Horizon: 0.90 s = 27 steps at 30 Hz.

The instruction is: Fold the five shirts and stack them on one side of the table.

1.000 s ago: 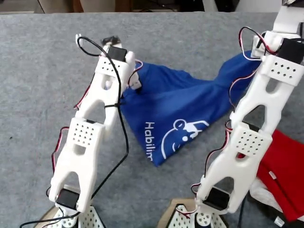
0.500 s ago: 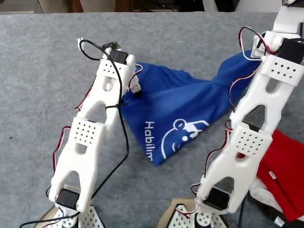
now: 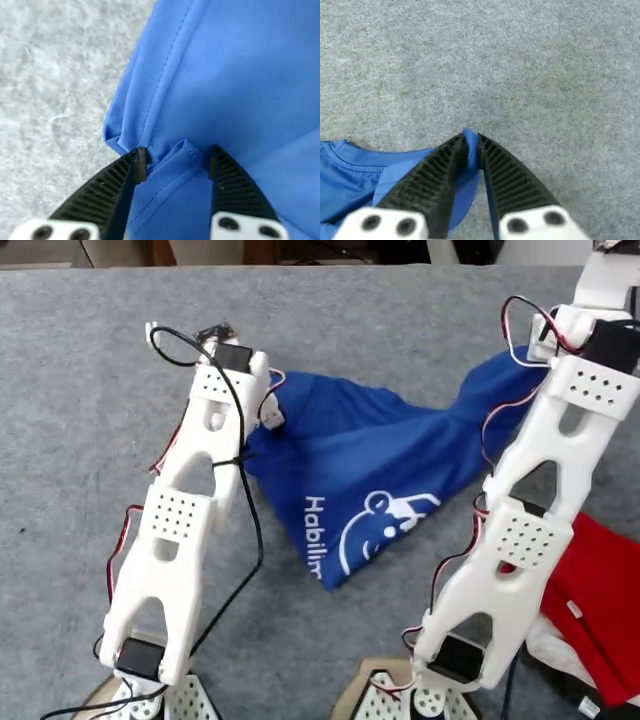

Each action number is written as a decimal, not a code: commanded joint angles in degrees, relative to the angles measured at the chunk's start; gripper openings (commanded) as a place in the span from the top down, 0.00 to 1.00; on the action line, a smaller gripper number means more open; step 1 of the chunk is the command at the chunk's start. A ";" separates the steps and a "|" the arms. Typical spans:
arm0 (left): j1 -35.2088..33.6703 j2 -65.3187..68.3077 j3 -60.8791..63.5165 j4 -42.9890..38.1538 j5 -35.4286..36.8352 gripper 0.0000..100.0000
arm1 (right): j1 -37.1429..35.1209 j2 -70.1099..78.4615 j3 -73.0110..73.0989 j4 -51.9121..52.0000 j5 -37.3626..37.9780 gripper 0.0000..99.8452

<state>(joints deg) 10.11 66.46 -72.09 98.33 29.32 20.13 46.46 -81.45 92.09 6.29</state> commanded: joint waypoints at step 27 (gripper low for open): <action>0.18 -0.04 -5.10 -0.09 0.53 0.89 | -1.01 -0.22 -2.15 -1.05 -0.44 1.00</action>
<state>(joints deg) 10.20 67.08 -74.55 98.33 29.32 20.04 46.46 -81.45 92.09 6.29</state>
